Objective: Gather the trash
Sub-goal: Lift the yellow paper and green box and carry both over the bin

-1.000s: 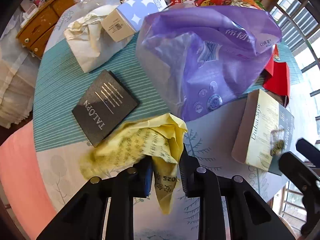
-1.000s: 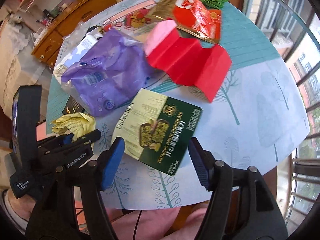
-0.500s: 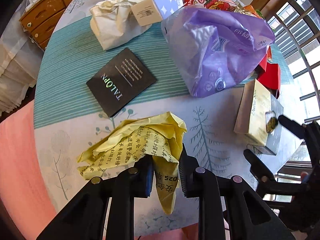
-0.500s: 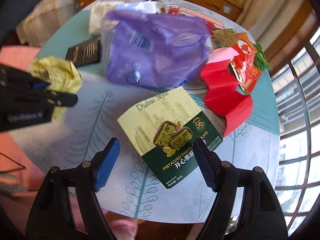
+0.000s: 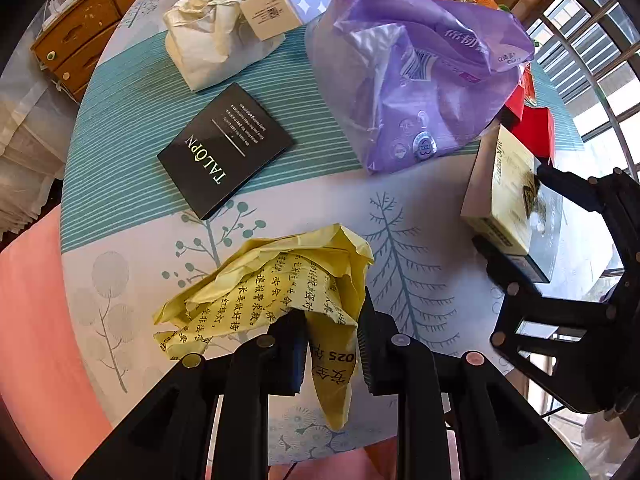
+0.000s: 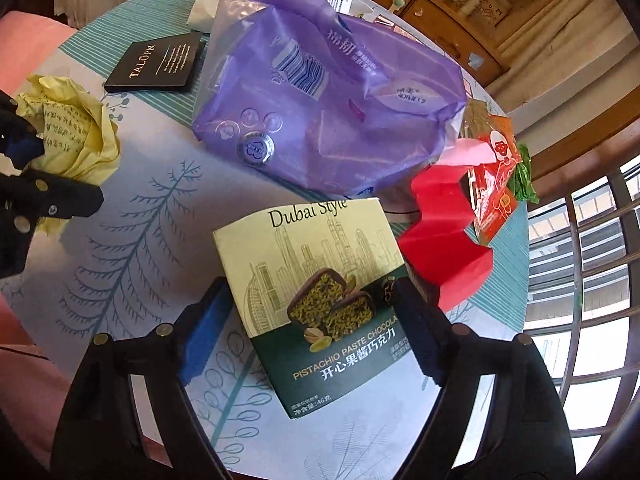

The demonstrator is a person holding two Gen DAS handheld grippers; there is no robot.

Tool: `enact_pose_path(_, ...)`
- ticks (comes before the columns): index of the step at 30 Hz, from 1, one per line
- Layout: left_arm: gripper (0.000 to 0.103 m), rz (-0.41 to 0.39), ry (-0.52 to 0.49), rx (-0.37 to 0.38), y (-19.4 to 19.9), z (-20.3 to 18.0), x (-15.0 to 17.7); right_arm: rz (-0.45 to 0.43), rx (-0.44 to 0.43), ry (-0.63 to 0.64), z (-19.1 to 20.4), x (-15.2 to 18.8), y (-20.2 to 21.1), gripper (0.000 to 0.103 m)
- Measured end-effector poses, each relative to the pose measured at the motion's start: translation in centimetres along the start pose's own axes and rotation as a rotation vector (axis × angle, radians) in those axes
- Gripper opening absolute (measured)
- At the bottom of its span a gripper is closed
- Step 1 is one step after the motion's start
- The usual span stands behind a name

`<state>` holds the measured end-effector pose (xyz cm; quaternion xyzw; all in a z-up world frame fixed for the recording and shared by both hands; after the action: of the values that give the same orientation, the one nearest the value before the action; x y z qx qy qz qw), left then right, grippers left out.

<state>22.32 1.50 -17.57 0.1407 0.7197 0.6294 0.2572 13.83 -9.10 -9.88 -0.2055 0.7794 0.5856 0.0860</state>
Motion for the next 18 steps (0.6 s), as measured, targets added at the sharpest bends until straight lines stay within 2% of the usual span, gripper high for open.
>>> enact_pose_path(1,0.021,-0.002,-0.002,0.001,0.7,0.9,0.1,-0.005,-0.005,0.01,0.0,-0.3,0.2,0.063)
enact_pose_path(3,0.021,-0.008,-0.006,0.002,1.2,1.3,0.0,-0.03,-0.017,0.025,-0.1,-1.0,1.1,0.045)
enact_pose_path(6,0.021,-0.015,-0.007,0.004,1.8,1.4,0.0,-0.056,-0.04,-0.009,-1.0,-2.2,2.4,0.035)
enact_pose_path(10,0.021,-0.02,-0.006,0.008,2.2,1.1,-0.2,-0.025,-0.124,-0.158,-3.8,-3.6,3.3,0.033)
enact_pose_path(18,0.021,-0.021,-0.014,0.017,3.5,1.0,0.6,0.071,-0.371,-0.6,-12.8,-4.8,2.3,0.034)
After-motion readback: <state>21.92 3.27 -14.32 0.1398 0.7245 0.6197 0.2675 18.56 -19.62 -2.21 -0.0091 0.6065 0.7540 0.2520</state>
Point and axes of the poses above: each gripper's, at about its wrist camera, not at the fingertips, and y roughly against the way its jaws point, z to its left, x to its underside, the point moved 3 cm from there along -y, roughly the way its jaws point, and after that the axes turned 14 degrees about -y, right-handed, at the moved point
